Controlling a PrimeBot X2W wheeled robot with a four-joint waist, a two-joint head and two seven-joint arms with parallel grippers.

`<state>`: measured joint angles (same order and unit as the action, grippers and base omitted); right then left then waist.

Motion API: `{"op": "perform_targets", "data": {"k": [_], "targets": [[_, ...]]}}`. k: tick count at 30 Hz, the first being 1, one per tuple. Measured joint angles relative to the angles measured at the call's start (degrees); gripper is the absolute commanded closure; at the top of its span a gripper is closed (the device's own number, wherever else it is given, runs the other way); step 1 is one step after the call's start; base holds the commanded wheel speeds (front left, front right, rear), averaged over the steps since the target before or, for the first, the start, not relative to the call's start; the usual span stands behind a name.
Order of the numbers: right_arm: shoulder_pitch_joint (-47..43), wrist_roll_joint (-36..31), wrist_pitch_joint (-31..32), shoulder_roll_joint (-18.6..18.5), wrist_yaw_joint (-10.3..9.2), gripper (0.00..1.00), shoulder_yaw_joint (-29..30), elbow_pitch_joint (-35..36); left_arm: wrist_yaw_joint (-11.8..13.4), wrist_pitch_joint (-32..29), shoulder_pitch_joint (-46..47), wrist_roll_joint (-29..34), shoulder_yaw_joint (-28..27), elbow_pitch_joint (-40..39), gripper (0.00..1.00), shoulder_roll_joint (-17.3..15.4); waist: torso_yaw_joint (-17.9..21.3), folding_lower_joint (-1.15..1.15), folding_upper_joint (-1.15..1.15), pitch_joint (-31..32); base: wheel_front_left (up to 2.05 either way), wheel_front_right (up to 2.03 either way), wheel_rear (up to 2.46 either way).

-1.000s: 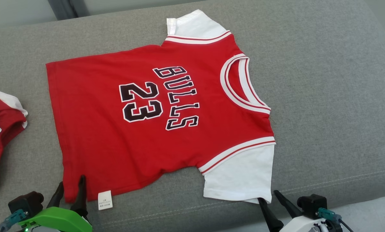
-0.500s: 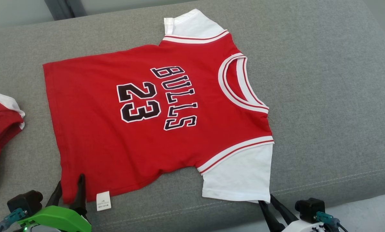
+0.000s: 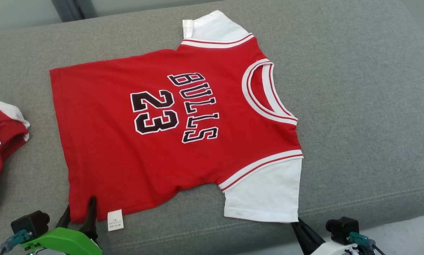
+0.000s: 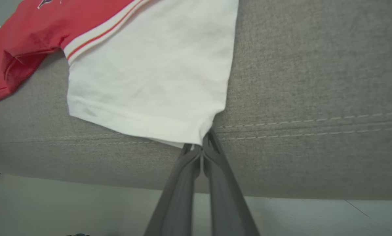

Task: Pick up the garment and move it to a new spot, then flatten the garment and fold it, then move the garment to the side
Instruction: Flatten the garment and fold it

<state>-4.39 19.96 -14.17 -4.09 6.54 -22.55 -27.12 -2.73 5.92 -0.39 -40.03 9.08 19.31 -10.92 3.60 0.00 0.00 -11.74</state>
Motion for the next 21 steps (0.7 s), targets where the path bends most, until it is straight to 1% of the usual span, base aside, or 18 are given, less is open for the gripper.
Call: {"op": "perform_targets", "data": {"k": [3, 6, 14, 21], "targets": [[-0.08, 0.0, 0.0, -0.08, 0.0, 0.96, 0.36, 0.25, 0.04, -1.07, -0.33, -1.83, -0.15, -0.37, 0.0, 0.08, -0.21, 0.0, 0.0, 0.07, 0.0, 0.0, 0.0], [-0.79, 0.0, 0.0, -0.41, 0.0, 0.96, 1.02, 0.52, 0.02, -1.79, -0.86, -2.18, 0.03, -0.73, 0.0, 0.47, -0.82, 0.0, 0.0, 0.17, 0.0, 0.0, 0.0], [-1.07, 0.0, 0.0, -0.52, 0.01, 0.96, 0.55, 0.45, 0.25, -2.41, -3.63, -3.78, -1.15, -2.58, 0.0, 0.77, -1.78, 0.0, 0.0, 0.71, 0.0, 0.0, 0.0], [-1.16, -0.01, 0.0, -0.68, 0.02, 0.95, 0.74, 0.46, 0.29, -2.92, -3.75, -5.11, -1.65, -5.37, 0.0, 0.86, -2.51, 0.0, 0.0, 0.78, 0.0, 0.0, 0.0]]}}
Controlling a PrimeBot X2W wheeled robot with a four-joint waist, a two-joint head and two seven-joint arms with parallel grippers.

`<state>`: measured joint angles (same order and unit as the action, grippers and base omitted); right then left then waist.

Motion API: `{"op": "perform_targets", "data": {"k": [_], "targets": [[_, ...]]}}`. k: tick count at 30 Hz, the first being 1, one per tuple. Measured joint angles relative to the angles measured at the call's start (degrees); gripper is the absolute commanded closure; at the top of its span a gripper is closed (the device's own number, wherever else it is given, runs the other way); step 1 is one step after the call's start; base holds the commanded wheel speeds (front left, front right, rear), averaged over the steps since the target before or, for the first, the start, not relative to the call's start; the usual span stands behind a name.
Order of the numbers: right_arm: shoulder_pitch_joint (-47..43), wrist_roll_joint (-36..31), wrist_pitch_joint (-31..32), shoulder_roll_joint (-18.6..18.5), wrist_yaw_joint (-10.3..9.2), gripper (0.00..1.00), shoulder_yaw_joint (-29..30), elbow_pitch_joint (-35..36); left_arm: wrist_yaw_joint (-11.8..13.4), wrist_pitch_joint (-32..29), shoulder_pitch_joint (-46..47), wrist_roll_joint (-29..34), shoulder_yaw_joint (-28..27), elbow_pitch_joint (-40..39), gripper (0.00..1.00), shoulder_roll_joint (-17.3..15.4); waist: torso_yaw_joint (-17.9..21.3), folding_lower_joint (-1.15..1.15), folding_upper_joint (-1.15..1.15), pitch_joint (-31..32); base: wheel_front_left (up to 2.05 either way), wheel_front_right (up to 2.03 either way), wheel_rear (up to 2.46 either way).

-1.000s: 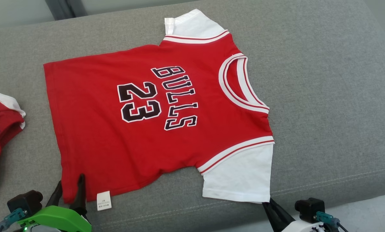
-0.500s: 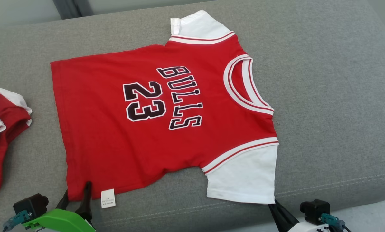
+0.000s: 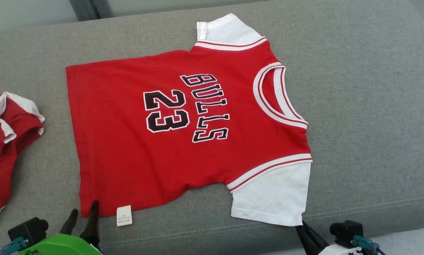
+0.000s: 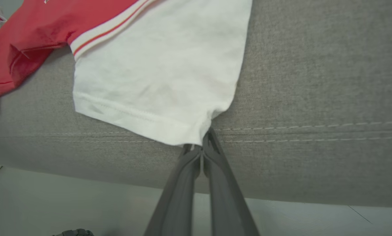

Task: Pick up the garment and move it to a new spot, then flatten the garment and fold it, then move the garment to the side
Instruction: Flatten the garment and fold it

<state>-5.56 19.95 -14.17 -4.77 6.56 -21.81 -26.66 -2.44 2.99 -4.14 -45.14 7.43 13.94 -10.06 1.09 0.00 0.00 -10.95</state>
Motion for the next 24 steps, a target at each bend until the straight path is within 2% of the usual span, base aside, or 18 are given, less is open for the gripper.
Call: {"op": "perform_targets", "data": {"k": [1, 2, 3, 5, 11, 19, 21, 22, 23, 24], "targets": [[0.0, -0.01, 0.0, 0.01, 0.0, 0.95, -0.08, 0.0, 0.0, -0.18, -0.03, -0.01, 0.01, -0.22, 0.17, 0.0, -0.04, 0.0, 0.0, 0.02, 0.0, 0.0, 0.0], [0.0, -0.01, 0.0, 0.01, 0.0, 0.95, -0.13, -0.01, 0.0, -0.51, -0.08, -0.01, 0.04, -0.54, 0.27, 0.0, -0.05, 0.0, 0.0, 0.04, 0.0, 0.0, 0.0], [0.0, -0.01, 0.0, 0.01, 0.01, 0.95, -0.19, -0.01, 0.0, -0.56, -0.24, -0.02, 0.08, -0.93, 0.31, 0.0, -0.06, 0.0, 0.0, 0.05, 0.0, 0.0, 0.0], [0.01, -0.02, 0.0, 0.02, 0.15, 0.94, -0.22, -0.01, 0.02, -1.0, -0.63, -0.08, 0.08, -1.52, 0.31, -0.02, -0.04, 0.0, 0.0, 0.08, 0.0, 0.0, 0.0], [-0.04, -0.05, 0.0, 0.02, 0.18, 0.94, -0.2, -0.02, 0.41, -2.09, -1.64, -0.08, 0.1, -2.78, 0.46, -0.58, 0.18, 0.0, 0.0, 0.08, 0.0, 0.0, 0.0], [-0.31, -0.08, 0.0, 0.1, 0.48, 0.94, -0.14, -0.03, 0.8, -3.47, -2.26, -0.37, 0.31, -4.55, 0.44, -0.83, 0.33, 0.0, 0.0, -0.2, 0.0, 0.0, 0.0], [-0.31, -0.09, 0.0, 0.11, 0.48, 0.95, -0.09, -0.03, 0.92, -3.55, -2.43, -0.41, 0.32, -4.97, 0.49, -0.86, 0.34, 0.0, 0.0, -0.23, 0.0, 0.0, 0.0], [-0.31, -0.09, 0.0, 0.11, 0.48, 0.95, -0.08, -0.03, 0.93, -3.66, -2.53, -0.41, 0.32, -5.15, 0.55, -0.87, 0.34, 0.0, 0.0, -0.23, 0.0, 0.0, 0.0], [-0.31, -0.09, 0.0, 0.11, 0.48, 0.95, -0.07, -0.03, 0.93, -3.98, -2.65, -0.41, 0.32, -5.31, 0.65, -0.88, 0.34, 0.0, 0.0, -0.23, 0.0, 0.0, 0.0], [-0.31, -0.09, 0.0, 0.11, 0.48, 0.96, -0.05, -0.03, 0.93, -3.98, -2.82, -0.42, 0.32, -5.39, 0.83, -0.88, 0.34, 0.0, 0.0, -0.23, 0.0, 0.0, 0.0]]}}
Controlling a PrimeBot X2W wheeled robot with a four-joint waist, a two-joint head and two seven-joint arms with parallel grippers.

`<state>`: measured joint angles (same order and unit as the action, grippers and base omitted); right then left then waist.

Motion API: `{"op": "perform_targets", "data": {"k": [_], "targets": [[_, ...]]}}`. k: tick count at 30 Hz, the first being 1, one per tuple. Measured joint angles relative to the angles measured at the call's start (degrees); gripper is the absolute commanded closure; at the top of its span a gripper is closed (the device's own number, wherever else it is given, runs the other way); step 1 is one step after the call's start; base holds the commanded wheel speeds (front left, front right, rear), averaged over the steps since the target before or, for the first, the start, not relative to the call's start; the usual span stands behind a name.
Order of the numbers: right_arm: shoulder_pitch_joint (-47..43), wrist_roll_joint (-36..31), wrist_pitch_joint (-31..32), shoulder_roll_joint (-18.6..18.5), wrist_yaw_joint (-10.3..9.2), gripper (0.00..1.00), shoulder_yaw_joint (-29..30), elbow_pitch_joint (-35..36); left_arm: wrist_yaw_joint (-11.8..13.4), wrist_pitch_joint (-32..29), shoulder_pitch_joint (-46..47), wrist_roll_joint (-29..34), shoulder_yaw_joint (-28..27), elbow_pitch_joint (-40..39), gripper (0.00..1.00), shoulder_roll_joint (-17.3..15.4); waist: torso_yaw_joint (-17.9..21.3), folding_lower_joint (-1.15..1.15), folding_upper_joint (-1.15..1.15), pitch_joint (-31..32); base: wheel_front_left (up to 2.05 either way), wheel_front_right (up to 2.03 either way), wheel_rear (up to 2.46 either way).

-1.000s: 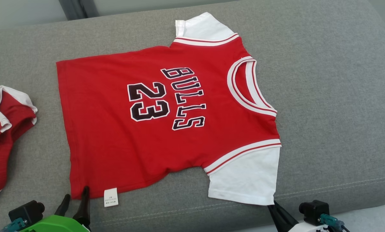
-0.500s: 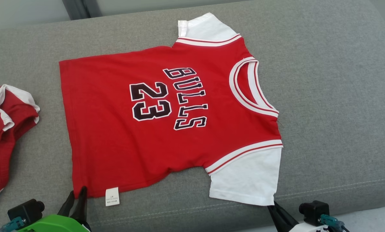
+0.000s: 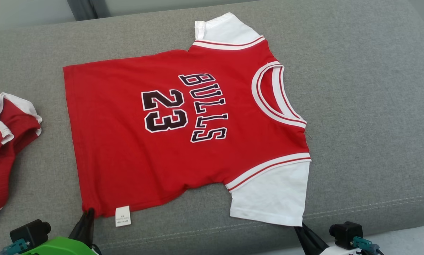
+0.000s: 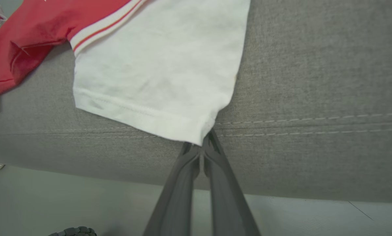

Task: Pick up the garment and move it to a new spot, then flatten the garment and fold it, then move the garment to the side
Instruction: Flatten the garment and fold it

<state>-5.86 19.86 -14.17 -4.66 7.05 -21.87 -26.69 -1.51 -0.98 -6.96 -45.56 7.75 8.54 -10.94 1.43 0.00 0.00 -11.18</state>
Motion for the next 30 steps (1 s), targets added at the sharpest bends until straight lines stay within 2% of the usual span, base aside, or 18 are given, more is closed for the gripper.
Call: {"op": "perform_targets", "data": {"k": [1, 3, 13, 20, 30], "targets": [[0.0, 0.0, 0.0, 0.0, 0.0, 0.97, 0.01, 0.01, 0.0, -0.05, -0.15, 0.0, 0.0, -0.12, 1.0, -0.01, 0.0, 0.0, 0.0, 0.01, 0.0, 0.0, 0.0], [0.0, -0.01, 0.0, 0.02, 0.0, 1.0, 0.01, 0.0, 0.01, -0.27, -0.28, -0.07, 0.01, -0.33, 1.0, -0.03, 0.02, 0.0, 0.0, 0.07, 0.0, 0.0, 0.0], [0.12, -0.03, 0.0, -0.86, 0.01, 1.0, 2.29, 4.23, 0.01, -1.33, -1.01, -1.82, -1.54, -4.56, 1.0, -0.96, 0.07, 0.0, 0.0, 0.79, 0.0, 0.0, 0.0], [0.07, 2.72, -0.01, -1.96, 0.01, 1.0, 5.11, 9.89, 0.98, -1.66, -2.52, -3.63, -3.27, -7.34, 1.0, -1.11, 0.24, 0.0, 0.0, 2.15, 0.0, 0.0, 0.0], [-5.95, 8.18, 0.82, -5.01, 0.02, 1.0, 4.79, 15.18, 2.63, -2.48, -6.22, -4.2, -4.72, -9.93, 1.0, -1.77, 1.03, 0.0, 0.0, 4.26, 0.0, 0.0, 0.0]]}}
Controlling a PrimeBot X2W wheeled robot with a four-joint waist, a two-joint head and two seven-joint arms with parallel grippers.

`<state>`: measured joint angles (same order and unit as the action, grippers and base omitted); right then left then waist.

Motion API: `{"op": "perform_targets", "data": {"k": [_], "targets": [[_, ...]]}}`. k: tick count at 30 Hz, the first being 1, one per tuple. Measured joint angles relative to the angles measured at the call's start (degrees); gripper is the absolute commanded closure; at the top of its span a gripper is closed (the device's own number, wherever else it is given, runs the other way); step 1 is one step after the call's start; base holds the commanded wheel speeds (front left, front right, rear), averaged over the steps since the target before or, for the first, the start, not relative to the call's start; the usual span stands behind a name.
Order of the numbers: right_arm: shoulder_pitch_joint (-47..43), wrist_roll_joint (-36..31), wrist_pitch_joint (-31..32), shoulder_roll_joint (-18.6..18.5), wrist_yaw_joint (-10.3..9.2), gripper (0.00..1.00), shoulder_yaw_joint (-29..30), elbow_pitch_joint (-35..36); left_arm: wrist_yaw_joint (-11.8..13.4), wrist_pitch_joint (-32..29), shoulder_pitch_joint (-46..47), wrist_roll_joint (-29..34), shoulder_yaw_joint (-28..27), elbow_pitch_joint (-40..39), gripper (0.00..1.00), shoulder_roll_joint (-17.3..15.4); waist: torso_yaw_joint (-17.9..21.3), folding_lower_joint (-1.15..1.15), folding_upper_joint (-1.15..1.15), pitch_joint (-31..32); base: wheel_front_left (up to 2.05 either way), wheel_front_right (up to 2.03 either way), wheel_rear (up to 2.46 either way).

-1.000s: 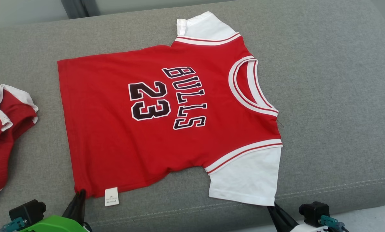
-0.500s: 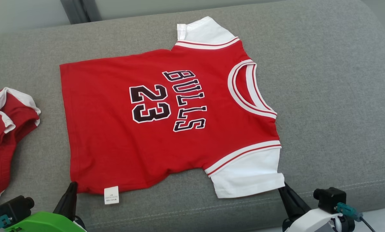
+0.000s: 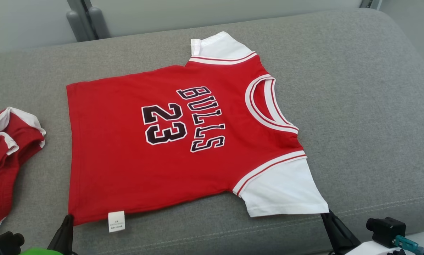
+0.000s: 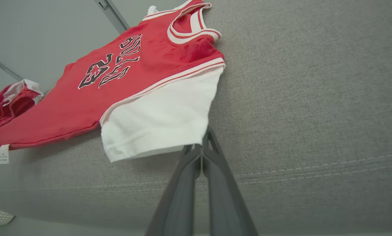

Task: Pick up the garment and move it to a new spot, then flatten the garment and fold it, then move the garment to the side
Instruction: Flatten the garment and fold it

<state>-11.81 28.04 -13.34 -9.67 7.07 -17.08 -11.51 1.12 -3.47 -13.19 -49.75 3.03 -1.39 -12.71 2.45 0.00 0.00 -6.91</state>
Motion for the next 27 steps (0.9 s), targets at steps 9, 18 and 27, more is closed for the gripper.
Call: {"op": "perform_targets", "data": {"k": [9, 18, 27], "targets": [[-4.72, 1.8, 2.42, -2.18, 0.07, 1.0, 0.27, 3.56, 0.99, -0.59, -2.58, -0.36, -0.48, -2.43, 1.0, -0.32, 0.46, 0.0, 0.0, 0.37, 0.0, 0.0, 0.0], [-7.61, 4.08, 3.8, -2.13, 0.07, 1.0, -0.24, 8.29, 1.52, -1.07, -5.38, -0.51, -0.69, -5.44, 1.0, -0.25, 0.27, 0.0, 0.0, -0.67, 0.0, 0.0, 0.0], [-4.28, 7.86, 5.33, -2.85, 0.05, 1.0, 0.76, 15.1, 1.91, -3.07, -4.82, -0.69, -0.71, -10.44, 1.0, -1.59, 0.15, 0.0, 0.0, -3.15, 0.0, 0.0, 0.0]]}}
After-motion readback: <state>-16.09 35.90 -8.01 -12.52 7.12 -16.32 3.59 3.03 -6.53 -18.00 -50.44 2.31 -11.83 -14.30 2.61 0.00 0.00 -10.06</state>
